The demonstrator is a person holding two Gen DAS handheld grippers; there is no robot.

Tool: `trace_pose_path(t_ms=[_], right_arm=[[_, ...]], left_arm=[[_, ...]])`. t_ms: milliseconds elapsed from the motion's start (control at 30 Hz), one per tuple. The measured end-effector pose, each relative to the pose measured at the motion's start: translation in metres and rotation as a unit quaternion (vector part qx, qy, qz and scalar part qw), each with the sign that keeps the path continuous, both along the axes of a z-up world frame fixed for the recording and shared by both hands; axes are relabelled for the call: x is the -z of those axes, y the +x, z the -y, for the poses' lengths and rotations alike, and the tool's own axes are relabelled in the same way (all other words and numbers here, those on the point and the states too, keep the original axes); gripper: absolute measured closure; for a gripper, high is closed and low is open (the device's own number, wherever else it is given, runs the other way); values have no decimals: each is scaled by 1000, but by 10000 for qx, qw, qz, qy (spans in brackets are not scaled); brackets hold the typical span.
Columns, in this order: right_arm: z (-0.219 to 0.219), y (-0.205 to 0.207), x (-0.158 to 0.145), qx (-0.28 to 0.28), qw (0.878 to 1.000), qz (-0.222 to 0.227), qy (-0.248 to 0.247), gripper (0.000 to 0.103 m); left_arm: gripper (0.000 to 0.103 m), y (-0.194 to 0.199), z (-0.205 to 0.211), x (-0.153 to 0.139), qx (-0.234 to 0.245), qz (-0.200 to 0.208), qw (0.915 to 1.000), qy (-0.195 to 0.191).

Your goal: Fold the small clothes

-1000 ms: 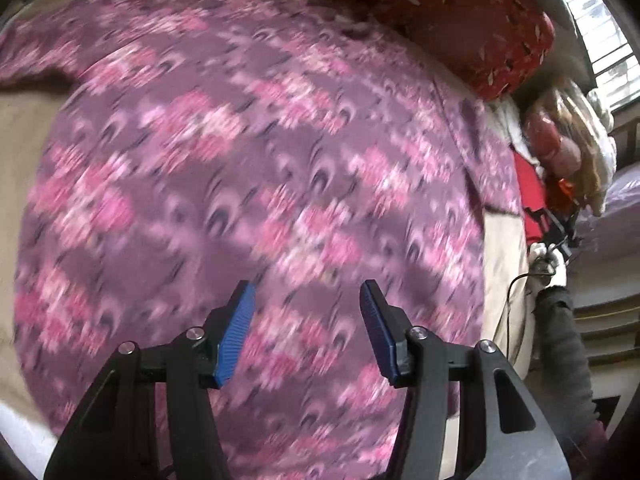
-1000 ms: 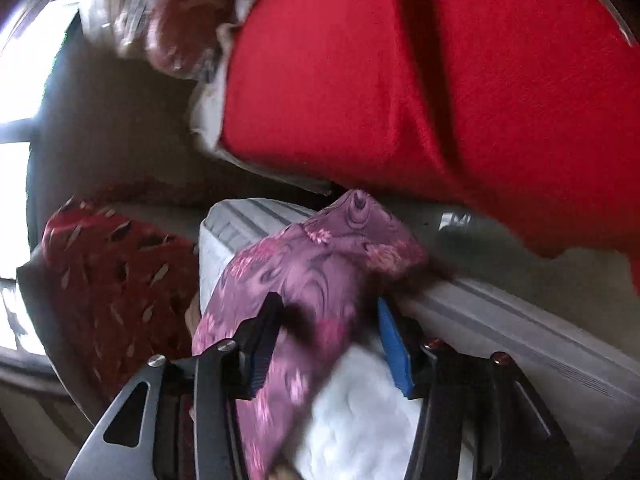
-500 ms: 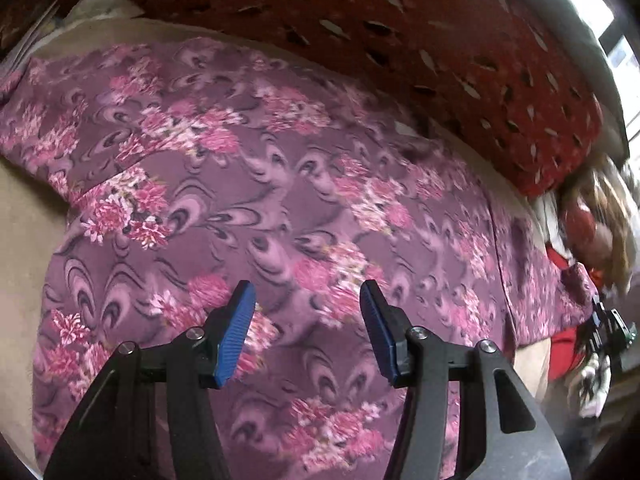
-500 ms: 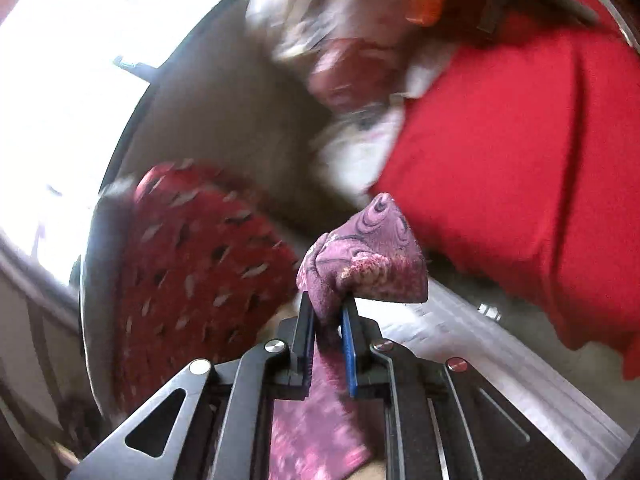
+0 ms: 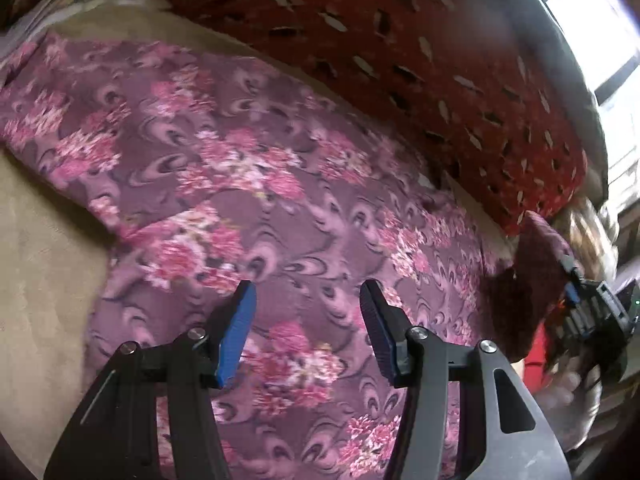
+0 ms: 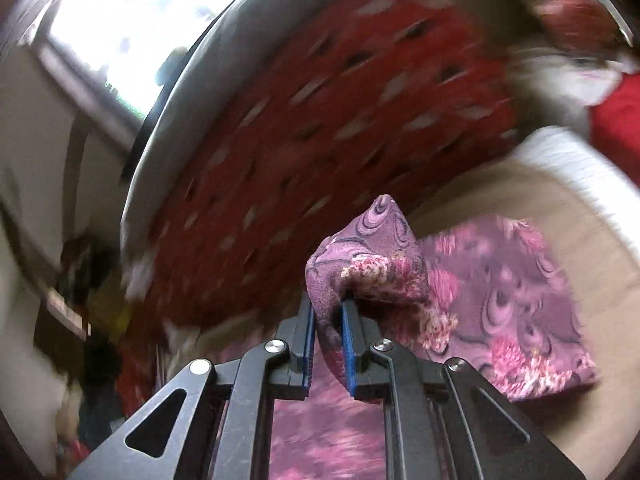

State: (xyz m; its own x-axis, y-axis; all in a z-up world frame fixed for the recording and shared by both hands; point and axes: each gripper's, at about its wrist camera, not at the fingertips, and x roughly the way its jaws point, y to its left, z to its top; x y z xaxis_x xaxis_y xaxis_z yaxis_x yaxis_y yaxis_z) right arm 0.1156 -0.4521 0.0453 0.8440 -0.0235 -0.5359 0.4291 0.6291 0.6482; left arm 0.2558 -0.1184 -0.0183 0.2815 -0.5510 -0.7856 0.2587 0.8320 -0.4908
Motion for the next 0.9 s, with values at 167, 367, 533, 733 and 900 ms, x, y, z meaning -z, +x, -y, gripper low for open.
trace_pose_path(t_ms=[167, 367, 533, 733, 900], right_arm=[[-86, 66, 15, -986, 9947, -260, -146, 88], [-185, 106, 62, -2122, 9708, -1115, -43, 81], [-205, 77, 74, -2505, 9593, -1305, -36, 73], [-151, 19, 58, -1547, 9814, -1141, -3, 67], [-99, -32, 47, -850, 9900, -1129, 26, 66]], left_arm=[[51, 7, -18, 0, -68, -159, 9996, -211], [50, 13, -31, -5, 20, -209, 9979, -605], [44, 11, -19, -2, 294, -371, 9958, -779], [32, 7, 21, 15, 568, -611, 9953, -501], [72, 8, 29, 15, 62, -219, 9962, -841]])
